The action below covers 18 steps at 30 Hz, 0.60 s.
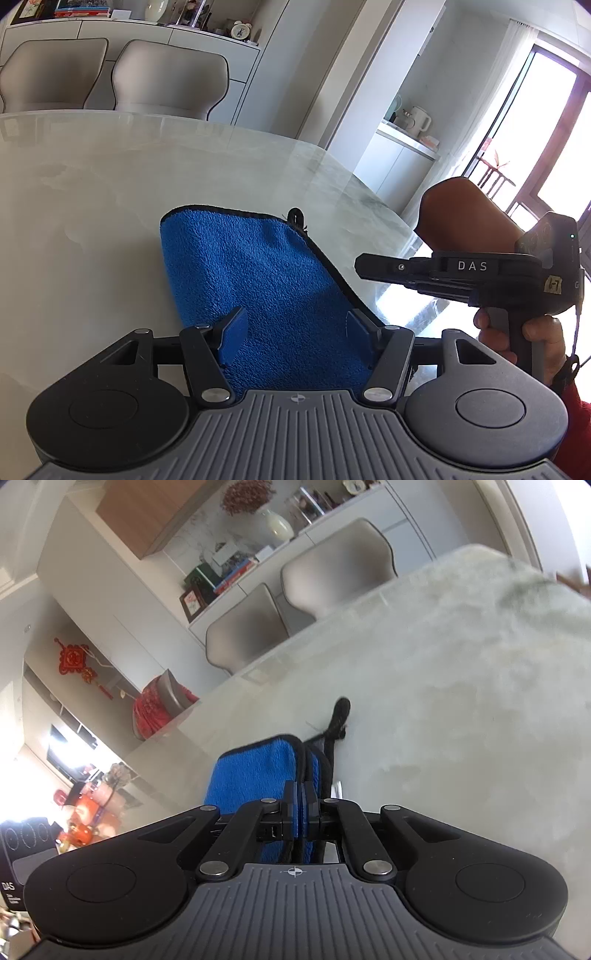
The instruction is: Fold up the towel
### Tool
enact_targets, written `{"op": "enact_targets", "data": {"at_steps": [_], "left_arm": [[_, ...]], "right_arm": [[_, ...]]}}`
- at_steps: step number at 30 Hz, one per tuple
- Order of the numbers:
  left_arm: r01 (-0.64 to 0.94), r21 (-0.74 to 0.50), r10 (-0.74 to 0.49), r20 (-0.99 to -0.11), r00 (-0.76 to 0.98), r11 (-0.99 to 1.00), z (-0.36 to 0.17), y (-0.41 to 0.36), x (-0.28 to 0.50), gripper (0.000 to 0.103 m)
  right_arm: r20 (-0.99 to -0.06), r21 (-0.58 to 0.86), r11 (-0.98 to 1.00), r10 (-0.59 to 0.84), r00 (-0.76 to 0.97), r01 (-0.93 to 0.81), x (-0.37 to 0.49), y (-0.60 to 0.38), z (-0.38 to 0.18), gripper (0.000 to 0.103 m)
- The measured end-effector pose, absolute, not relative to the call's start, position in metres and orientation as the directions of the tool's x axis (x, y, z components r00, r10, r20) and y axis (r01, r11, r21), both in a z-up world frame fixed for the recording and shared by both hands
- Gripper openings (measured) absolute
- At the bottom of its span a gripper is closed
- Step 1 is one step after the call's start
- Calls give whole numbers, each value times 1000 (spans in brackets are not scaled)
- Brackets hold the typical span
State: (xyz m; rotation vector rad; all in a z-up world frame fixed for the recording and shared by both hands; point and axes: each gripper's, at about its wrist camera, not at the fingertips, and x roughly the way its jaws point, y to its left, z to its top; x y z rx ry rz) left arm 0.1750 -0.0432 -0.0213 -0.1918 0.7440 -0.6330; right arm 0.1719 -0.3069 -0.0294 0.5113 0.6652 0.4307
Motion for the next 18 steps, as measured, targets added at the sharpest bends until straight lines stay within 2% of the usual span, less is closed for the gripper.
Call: {"op": "enact_targets", "data": {"at_steps": [2, 3, 5, 13, 18], "left_arm": [[471, -369, -595, -574, 563, 801, -22, -45, 174, 64], [471, -366, -593, -575, 564, 803, -22, -46, 173, 64], [471, -367, -594, -575, 563, 802, -22, -45, 173, 64], [469, -381, -601, -573, 557, 797, -24, -43, 176, 64], [467, -385, -603, -572, 556, 796, -25, -42, 176, 64]], "right_arm": [[-475, 550, 803, 526, 706, -228, 175, -301, -25, 15], [-480, 533, 814, 516, 710, -232, 179, -298, -24, 22], [-488, 502, 832, 498, 717, -235, 187, -294, -22, 27], [-545, 540, 821, 509, 667, -185, 226, -295, -40, 27], [-525, 557, 805, 532, 664, -205, 224, -294, -42, 27]]}}
